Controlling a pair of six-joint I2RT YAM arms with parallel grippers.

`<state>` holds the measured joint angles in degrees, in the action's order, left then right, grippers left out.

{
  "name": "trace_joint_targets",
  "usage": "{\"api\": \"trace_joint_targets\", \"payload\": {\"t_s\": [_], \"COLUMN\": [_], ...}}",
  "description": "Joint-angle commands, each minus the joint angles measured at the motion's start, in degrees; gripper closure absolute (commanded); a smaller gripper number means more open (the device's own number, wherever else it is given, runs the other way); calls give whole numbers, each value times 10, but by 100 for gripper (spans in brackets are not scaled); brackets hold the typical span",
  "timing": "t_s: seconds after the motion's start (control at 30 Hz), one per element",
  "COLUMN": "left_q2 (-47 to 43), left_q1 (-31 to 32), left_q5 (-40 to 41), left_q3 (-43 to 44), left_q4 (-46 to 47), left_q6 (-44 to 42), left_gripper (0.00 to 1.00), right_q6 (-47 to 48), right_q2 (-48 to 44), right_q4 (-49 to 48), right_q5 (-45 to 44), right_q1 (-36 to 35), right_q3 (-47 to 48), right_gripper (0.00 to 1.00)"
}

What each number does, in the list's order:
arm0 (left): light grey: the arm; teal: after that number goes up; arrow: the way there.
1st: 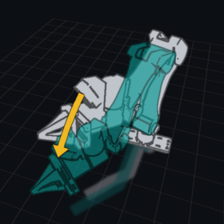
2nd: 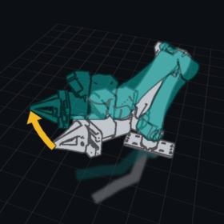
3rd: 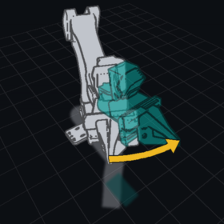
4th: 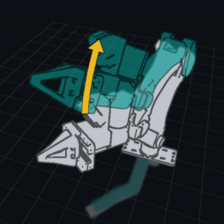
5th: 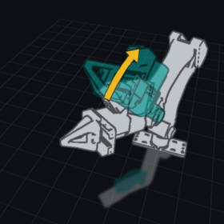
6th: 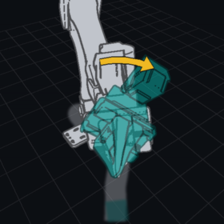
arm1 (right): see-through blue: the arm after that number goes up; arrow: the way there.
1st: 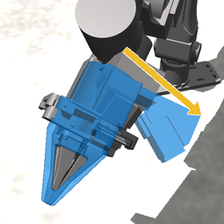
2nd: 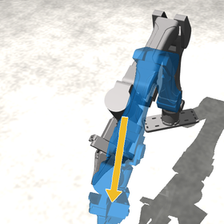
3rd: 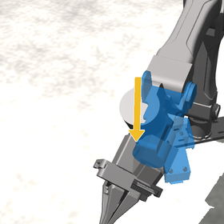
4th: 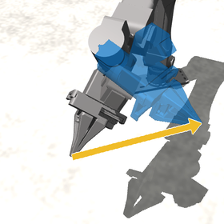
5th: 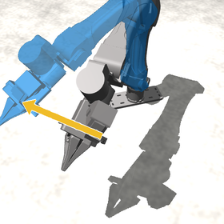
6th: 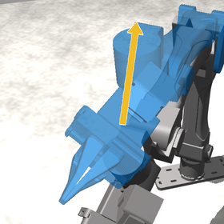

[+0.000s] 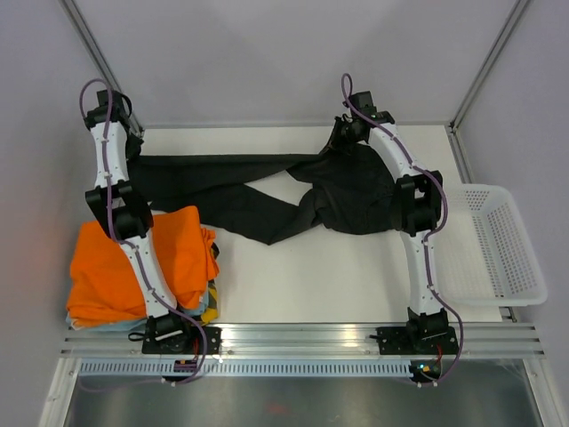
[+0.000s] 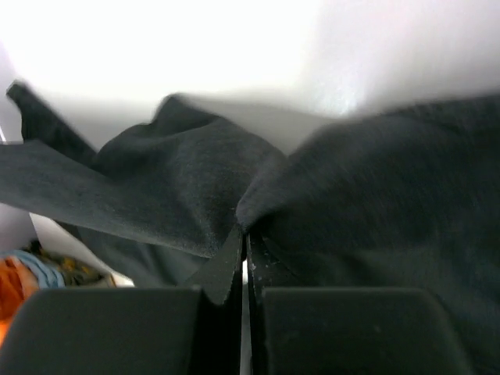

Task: Fold and stack the trousers
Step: Flatten the trousers out

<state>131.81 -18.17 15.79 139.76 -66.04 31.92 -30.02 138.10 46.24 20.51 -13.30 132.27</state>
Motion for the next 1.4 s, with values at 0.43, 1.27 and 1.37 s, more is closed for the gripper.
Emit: {"api": "trace_joint_targets", "payload": {"t_s": [0.43,1.27,1.37], "left_q2": [41,114,100], "left_q1": [-2,53,53], "left_q5": [-58,-26,-30], "left_q3": [-87,-73,-91], "left_q4": [432,620,618], "left_q6": [275,335,329], "left_gripper": [98,98,98], "right_q6": [-34,-30,-15], "right_q2": [33,-36,-21], "right_q4": [-206,40,25], "right_q5": [37,-405,-396], "right_q1": [56,110,109], "right_q3": [-3,-140,-145], "right_gripper": [17,21,21]}}
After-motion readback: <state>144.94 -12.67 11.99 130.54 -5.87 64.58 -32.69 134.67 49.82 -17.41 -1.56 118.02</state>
